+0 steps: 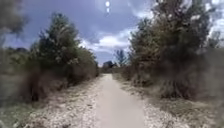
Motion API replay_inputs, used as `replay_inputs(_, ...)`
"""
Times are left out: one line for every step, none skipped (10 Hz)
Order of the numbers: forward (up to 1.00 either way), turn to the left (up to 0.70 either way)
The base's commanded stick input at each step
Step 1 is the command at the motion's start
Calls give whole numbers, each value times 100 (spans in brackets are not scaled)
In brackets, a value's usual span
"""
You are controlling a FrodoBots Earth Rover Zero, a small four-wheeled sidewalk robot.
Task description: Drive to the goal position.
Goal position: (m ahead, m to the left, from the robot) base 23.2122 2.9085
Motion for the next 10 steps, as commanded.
replay_inputs(50,0)
replay_inputs(50,0)
replay_inputs(50,0)
replay_inputs(50,0)
replay_inputs(50,0)
replay_inputs(50,0)
replay_inputs(50,0)
replay_inputs(50,0)
replay_inputs(50,0)
replay_inputs(50,0)
